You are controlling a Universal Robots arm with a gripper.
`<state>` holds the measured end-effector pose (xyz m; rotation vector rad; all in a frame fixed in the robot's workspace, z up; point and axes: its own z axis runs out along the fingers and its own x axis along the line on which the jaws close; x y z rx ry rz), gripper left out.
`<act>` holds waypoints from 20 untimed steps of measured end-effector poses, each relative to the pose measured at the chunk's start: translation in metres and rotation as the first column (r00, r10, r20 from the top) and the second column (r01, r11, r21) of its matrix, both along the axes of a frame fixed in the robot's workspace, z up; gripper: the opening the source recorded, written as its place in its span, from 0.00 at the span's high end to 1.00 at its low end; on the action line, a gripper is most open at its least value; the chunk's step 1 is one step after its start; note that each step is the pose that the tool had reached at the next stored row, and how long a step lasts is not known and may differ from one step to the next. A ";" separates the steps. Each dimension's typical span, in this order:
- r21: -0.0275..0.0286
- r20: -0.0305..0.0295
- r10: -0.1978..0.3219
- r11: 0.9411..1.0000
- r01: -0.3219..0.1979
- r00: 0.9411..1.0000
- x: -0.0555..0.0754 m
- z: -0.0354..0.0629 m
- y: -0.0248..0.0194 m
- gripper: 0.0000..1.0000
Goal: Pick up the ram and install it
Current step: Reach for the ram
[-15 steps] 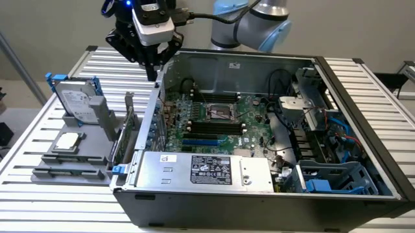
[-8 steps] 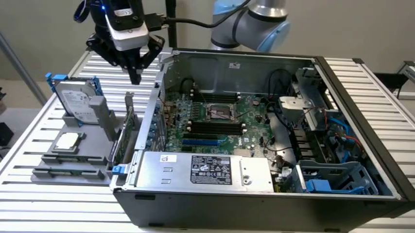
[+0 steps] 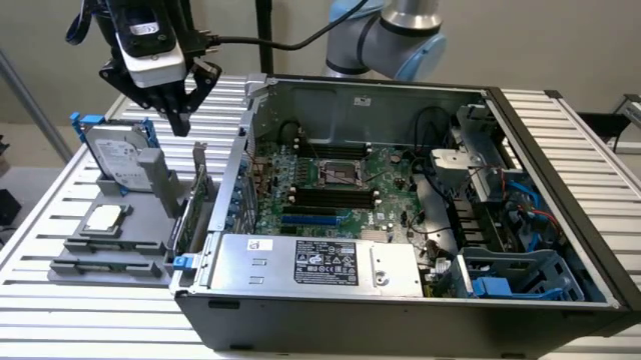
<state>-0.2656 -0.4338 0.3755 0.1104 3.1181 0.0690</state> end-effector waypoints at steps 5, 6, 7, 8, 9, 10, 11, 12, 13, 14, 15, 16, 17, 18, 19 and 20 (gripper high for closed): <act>0.000 0.000 0.000 1.000 0.000 1.000 -0.019 -0.0053 -0.0054 0.89; 0.000 0.000 0.000 1.000 0.000 1.000 -0.022 -0.0064 -0.0073 0.89; 0.000 0.000 0.000 1.000 0.000 1.000 -0.025 -0.0073 -0.0096 0.89; 0.000 0.000 0.000 1.000 0.000 1.000 -0.027 -0.0082 -0.0121 0.89; 0.000 0.000 0.000 1.000 0.000 1.000 -0.030 -0.0091 -0.0145 0.89; 0.000 0.000 0.000 1.000 0.000 1.000 -0.032 -0.0099 -0.0170 0.89; 0.000 0.000 0.000 1.000 0.000 1.000 -0.035 -0.0108 -0.0194 0.89; 0.000 0.000 0.000 1.000 0.000 1.000 -0.038 -0.0117 -0.0219 0.89; 0.000 0.000 0.000 1.000 0.000 1.000 -0.040 -0.0126 -0.0244 0.89; 0.000 0.000 0.000 1.000 0.000 1.000 -0.043 -0.0134 -0.0269 0.89; 0.000 0.000 0.000 1.000 0.000 1.000 -0.046 -0.0143 -0.0293 0.89; 0.000 0.000 0.000 1.000 0.000 1.000 -0.048 -0.0151 -0.0316 0.89; 0.000 0.000 0.000 1.000 0.000 1.000 -0.051 -0.0159 -0.0341 0.89; 0.000 0.000 0.000 1.000 0.000 1.000 -0.053 -0.0166 -0.0365 0.89; 0.000 0.000 0.000 1.000 0.000 1.000 -0.056 -0.0175 -0.0387 0.89; 0.000 0.000 0.000 1.000 0.000 1.000 -0.059 -0.0182 -0.0409 0.89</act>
